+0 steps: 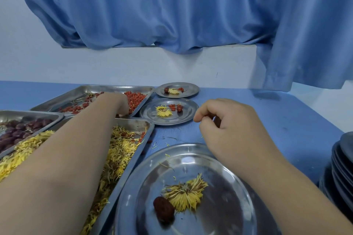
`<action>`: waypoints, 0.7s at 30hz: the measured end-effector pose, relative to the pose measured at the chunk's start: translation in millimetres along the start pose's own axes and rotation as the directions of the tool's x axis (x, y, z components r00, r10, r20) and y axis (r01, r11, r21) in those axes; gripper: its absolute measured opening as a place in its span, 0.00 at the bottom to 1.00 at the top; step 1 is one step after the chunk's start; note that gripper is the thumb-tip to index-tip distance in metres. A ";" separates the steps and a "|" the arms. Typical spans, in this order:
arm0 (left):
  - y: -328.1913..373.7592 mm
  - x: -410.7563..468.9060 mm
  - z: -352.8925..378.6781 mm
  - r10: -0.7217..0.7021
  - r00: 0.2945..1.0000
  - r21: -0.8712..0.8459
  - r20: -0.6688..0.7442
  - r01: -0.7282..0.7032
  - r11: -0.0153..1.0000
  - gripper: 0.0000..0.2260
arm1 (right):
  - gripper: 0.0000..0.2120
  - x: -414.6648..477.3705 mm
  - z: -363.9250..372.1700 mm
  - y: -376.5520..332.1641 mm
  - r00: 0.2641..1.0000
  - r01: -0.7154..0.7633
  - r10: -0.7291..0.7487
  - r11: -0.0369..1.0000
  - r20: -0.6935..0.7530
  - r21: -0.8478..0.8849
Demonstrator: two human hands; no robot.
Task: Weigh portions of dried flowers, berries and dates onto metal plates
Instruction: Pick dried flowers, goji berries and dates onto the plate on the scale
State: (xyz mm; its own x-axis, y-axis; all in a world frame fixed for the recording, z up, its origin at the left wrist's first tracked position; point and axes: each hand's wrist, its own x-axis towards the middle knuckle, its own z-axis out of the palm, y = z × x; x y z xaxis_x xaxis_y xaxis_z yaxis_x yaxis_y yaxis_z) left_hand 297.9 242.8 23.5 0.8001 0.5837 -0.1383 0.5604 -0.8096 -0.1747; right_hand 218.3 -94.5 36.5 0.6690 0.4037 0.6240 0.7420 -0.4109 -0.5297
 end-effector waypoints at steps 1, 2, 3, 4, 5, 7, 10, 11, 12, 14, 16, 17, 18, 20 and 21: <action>-1.0 0.0 -0.2 -0.001 1.000 0.001 0.000 0.001 1.000 0.18 | 0.09 0.1 0.0 0.1 1.000 0.001 -0.001 1.000 -0.004 -0.001; -1.7 -0.9 -0.7 -0.002 1.000 -0.001 0.009 0.002 1.000 0.18 | 0.09 0.1 0.1 0.2 1.000 0.001 -0.001 1.000 -0.006 -0.003; -1.8 -1.5 -1.5 -0.005 1.000 -0.003 0.025 0.005 1.000 0.17 | 0.08 0.0 0.3 0.4 1.000 0.001 -0.001 1.000 -0.005 -0.008; -1.7 -1.7 -2.4 -0.008 0.999 -0.005 0.041 0.008 1.000 0.17 | 0.08 -0.2 0.8 0.5 1.000 0.002 -0.002 1.000 -0.001 -0.017; -1.0 -2.4 -3.2 -0.011 0.999 -0.007 0.052 0.012 1.000 0.17 | 0.08 -0.3 1.3 0.9 1.000 0.002 -0.002 1.000 0.003 -0.027; 1.2 -2.6 -3.1 -0.012 0.998 -0.009 0.057 0.012 1.000 0.22 | 0.08 -0.8 2.5 1.4 1.000 0.001 -0.001 0.999 0.010 -0.041; 4.1 -3.7 -1.8 -0.002 1.000 -0.008 0.031 0.002 1.000 0.23 | 0.08 -1.1 3.5 1.2 1.000 0.007 -0.006 0.999 0.019 -0.052; 4.7 -4.1 -1.7 0.003 1.000 -0.001 0.017 -0.003 1.000 0.20 | 0.08 -1.0 3.4 1.2 1.000 0.009 -0.008 0.998 0.021 -0.055; 4.9 -3.9 -1.3 0.010 1.000 0.004 0.004 -0.010 1.000 0.17 | 0.08 -0.9 3.0 1.2 1.000 0.010 -0.008 0.998 0.023 -0.055; 4.2 -2.3 -0.7 0.030 1.000 -0.023 -0.009 -0.030 0.999 0.10 | 0.08 -0.9 2.0 1.2 1.000 0.008 -0.007 0.999 0.023 -0.051; 2.1 -1.8 -0.1 0.055 0.998 -0.084 -0.014 -0.056 0.995 0.04 | 0.08 -1.0 1.6 1.2 1.000 0.006 -0.005 0.999 0.023 -0.047; 0.4 -1.8 0.2 0.069 0.997 -0.109 -0.022 -0.071 0.991 0.04 | 0.08 -0.9 1.8 1.2 1.000 0.005 -0.004 0.999 0.024 -0.046; -1.5 -1.9 0.0 0.079 0.996 -0.129 -0.034 -0.083 0.988 0.04 | 0.08 -1.0 2.1 1.1 1.000 0.004 -0.002 0.999 0.025 -0.047; -3.8 -2.1 -1.5 0.094 0.994 -0.168 -0.064 -0.103 0.980 0.08 | 0.08 -1.0 2.2 1.3 1.000 0.004 -0.003 0.999 0.025 -0.052; -4.7 -2.4 -2.9 0.103 0.991 -0.185 -0.086 -0.117 0.976 0.10 | 0.08 -1.0 2.2 1.3 1.000 0.007 -0.005 0.999 0.024 -0.053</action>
State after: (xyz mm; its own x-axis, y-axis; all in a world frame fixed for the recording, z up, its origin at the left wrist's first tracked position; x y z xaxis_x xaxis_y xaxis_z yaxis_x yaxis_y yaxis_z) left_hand 293.9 245.0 27.5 0.8690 0.4897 -0.0713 0.4924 -0.8700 0.0261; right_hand 218.7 -93.6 34.0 0.6658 0.4251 0.6132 0.7432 -0.4508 -0.4944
